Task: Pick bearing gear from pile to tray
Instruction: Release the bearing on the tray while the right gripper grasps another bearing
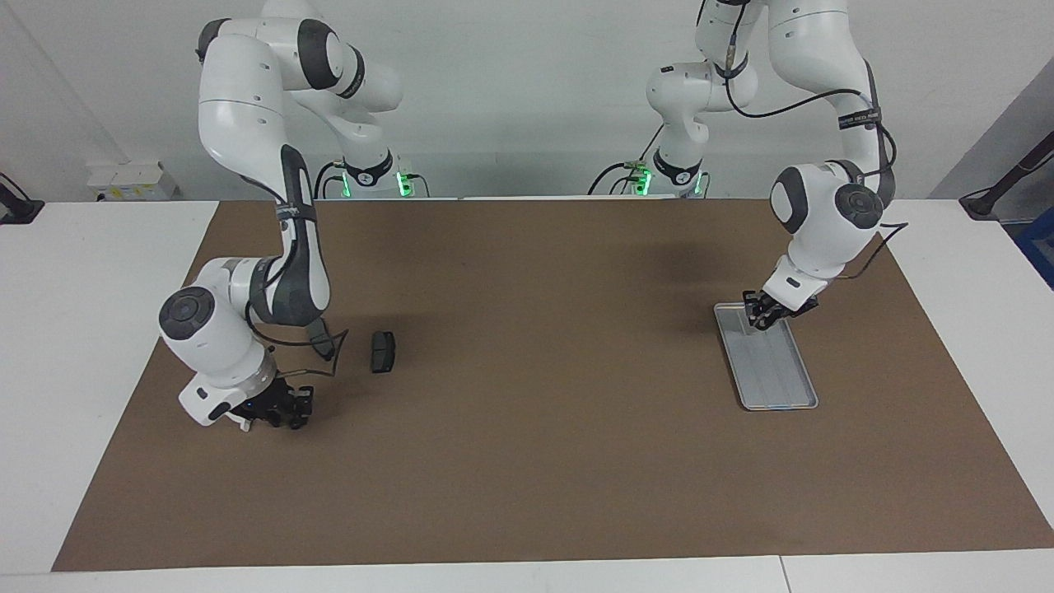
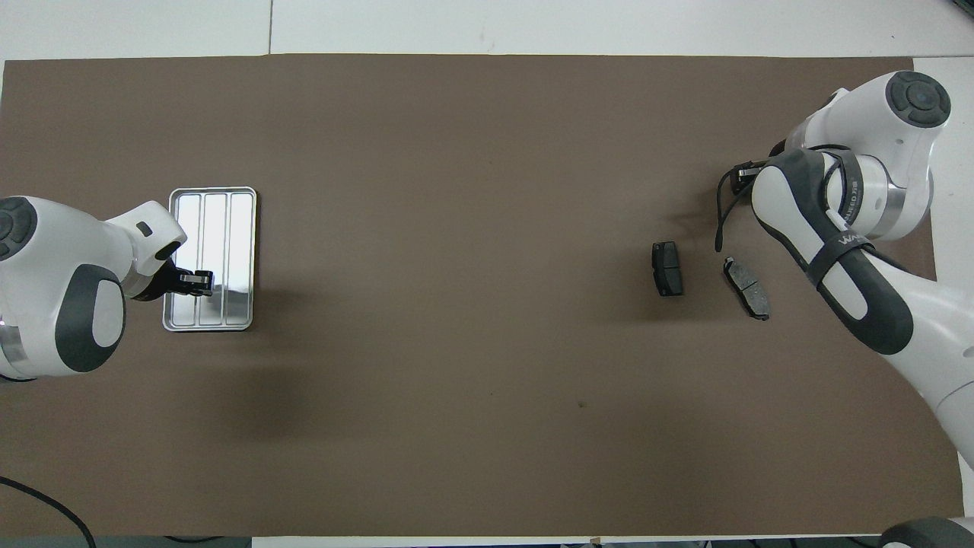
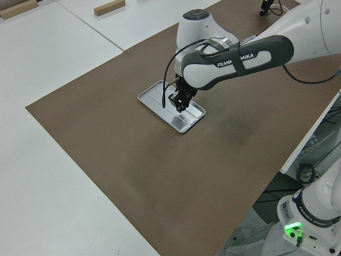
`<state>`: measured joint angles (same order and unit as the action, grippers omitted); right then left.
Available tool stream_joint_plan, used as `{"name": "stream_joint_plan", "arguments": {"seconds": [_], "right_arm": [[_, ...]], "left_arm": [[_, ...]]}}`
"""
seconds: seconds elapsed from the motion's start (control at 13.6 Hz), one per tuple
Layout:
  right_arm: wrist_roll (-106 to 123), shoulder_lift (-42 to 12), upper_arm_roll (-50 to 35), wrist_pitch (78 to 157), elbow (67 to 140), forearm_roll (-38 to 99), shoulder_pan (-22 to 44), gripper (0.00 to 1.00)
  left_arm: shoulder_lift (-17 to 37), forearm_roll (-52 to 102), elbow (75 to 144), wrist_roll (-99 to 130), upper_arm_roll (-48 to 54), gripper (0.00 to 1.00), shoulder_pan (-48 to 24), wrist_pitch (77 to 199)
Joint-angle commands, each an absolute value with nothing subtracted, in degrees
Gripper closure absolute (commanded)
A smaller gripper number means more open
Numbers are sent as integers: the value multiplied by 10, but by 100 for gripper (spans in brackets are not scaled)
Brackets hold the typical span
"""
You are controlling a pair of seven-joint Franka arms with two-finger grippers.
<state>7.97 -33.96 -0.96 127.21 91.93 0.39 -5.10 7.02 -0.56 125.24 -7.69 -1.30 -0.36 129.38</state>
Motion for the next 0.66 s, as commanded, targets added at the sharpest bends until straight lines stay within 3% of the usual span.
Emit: {"name": "stream_joint_plan", "arguments": {"seconds": [0.0,0.22,0.59], "right_arm": [[69,-352,-17,1264,905,11,-55,54],[69,-356,-17,1265,905,10,-54,66],[69,-356,-17,1264,905,10,-53,96]], "left_arm": [[70,-10,1270,-91,-6,100,5,1329],[69,-10,1286,-91,-5,100,5,1339],[81,-9,1293,-86,-5,100,3,1367]]}}
